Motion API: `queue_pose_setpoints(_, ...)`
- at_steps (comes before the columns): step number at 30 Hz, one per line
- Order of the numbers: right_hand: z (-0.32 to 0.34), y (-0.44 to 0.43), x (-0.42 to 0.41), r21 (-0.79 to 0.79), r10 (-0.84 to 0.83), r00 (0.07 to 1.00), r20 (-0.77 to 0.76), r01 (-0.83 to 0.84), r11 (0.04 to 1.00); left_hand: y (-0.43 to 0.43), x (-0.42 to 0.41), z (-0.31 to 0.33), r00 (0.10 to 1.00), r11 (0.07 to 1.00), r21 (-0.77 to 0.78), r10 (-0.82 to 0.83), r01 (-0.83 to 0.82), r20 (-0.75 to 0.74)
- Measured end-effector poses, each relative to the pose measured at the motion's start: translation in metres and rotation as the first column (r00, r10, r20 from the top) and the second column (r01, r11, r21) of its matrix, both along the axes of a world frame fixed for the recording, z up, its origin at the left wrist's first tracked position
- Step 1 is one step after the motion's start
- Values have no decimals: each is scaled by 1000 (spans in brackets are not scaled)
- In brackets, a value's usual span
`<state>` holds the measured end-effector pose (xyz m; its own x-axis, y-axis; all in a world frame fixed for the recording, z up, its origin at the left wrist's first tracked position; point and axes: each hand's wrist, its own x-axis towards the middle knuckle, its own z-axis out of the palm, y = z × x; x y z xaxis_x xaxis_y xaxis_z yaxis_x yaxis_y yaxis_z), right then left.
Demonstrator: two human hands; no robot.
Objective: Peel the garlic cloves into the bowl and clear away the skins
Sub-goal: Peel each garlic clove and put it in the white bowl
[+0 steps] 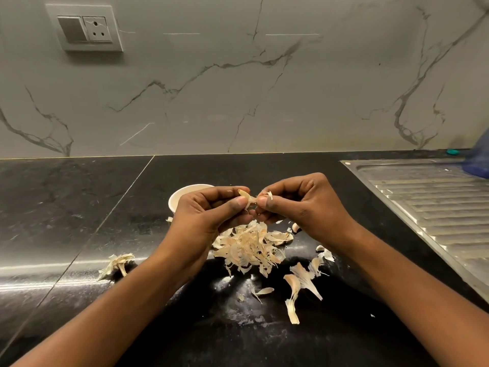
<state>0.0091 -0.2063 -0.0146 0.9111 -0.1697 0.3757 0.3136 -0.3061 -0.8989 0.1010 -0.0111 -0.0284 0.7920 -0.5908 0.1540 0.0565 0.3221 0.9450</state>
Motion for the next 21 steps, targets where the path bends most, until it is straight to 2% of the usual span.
queue_pose_setpoints(4, 0, -2, -1, -17, -17, 1000, 2, 17, 1000, 3, 8, 5, 990, 996, -59, 54, -62, -133)
queue_pose_setpoints(6, 1, -3, -1, -26, -33, 999, 2, 33, 999, 5, 11, 7, 985, 994, -70, 74, -86, -153)
queue_pose_setpoints(12, -2, -3, 1, -64, -67, 997, -23, 66, 996, 4, 5, 4, 996, 999, -14, 40, -41, -82)
queue_pose_setpoints(21, -7, 0, 3, -86, -9, 997, -79, 2, 996, 2, 2, 2, 999, 999, 30, 36, -35, -32)
